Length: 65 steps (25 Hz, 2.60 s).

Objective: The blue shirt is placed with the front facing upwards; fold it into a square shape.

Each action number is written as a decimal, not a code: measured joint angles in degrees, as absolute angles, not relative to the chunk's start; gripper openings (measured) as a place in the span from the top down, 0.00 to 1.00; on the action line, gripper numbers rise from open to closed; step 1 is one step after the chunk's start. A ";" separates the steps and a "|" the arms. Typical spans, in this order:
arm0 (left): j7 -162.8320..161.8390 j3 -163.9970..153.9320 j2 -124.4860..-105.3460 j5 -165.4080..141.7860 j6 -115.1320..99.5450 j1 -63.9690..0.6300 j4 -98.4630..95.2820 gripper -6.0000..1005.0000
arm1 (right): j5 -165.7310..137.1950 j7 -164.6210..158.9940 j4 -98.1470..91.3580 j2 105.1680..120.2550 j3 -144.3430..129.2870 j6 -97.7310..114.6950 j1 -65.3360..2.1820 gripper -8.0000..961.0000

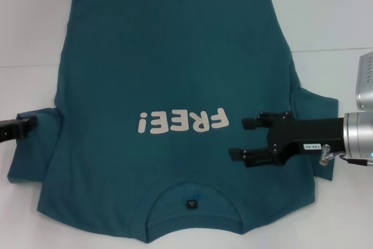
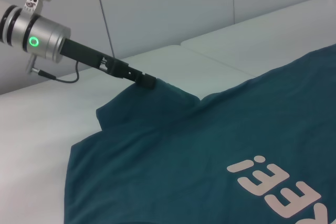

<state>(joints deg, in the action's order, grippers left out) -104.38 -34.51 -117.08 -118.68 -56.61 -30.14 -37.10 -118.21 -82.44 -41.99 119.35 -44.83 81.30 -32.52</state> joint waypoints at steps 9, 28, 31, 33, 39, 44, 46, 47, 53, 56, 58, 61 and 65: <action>-109.22 -36.98 -115.14 -124.03 -57.67 -31.28 -39.50 0.96 | -118.21 -82.44 -42.16 119.35 -44.85 81.12 -32.51 0.05; -110.87 -37.44 -112.33 -131.48 -58.66 -34.96 -41.23 0.96 | -118.21 -82.49 -41.92 119.35 -45.15 79.55 -32.58 0.05; -110.89 -37.45 -112.21 -134.01 -59.07 -35.85 -41.24 0.96 | -118.21 -82.48 -41.88 119.35 -45.20 79.44 -32.86 0.05; -110.90 -37.44 -112.19 -134.74 -59.10 -36.22 -41.28 0.96 | -118.22 -82.47 -41.87 119.35 -45.21 79.32 -33.00 0.05; -110.92 -37.44 -111.49 -135.14 -59.07 -36.56 -41.41 0.96 | -118.31 -82.44 -41.83 119.35 -45.64 79.27 -33.29 0.05; -110.92 -37.44 -110.85 -136.14 -59.09 -36.99 -41.91 0.96 | -118.30 -82.44 -41.84 119.35 -45.82 79.02 -33.41 0.05; -110.92 -37.44 -110.74 -136.34 -59.09 -37.23 -41.94 0.96 | -118.31 -82.44 -41.83 119.35 -45.82 78.93 -33.43 0.05; -110.92 -37.44 -110.72 -136.35 -59.09 -37.31 -42.00 0.96 | -118.30 -82.44 -41.83 119.35 -45.82 78.90 -33.47 0.05; -111.33 -37.28 -110.51 -136.40 -59.09 -37.38 -43.26 0.97 | -118.31 -82.47 -41.83 119.35 -45.79 78.83 -33.57 0.05; -112.06 -37.42 -110.33 -136.52 -59.32 -37.07 -44.14 0.97 | -118.30 -82.54 -41.83 119.35 -45.79 78.83 -33.58 0.05; -112.13 -37.43 -110.21 -136.70 -59.63 -37.00 -44.33 0.97 | -118.30 -82.58 -41.83 119.35 -45.79 78.83 -33.58 0.05; -112.19 -37.38 -110.12 -137.69 -60.38 -37.08 -44.50 0.97 | -118.30 -82.60 -41.83 119.35 -45.81 78.77 -33.67 0.05; -112.70 -37.41 -110.25 -138.21 -61.39 -37.09 -45.62 0.97 | -118.30 -82.61 -41.83 119.35 -45.91 78.65 -33.73 0.05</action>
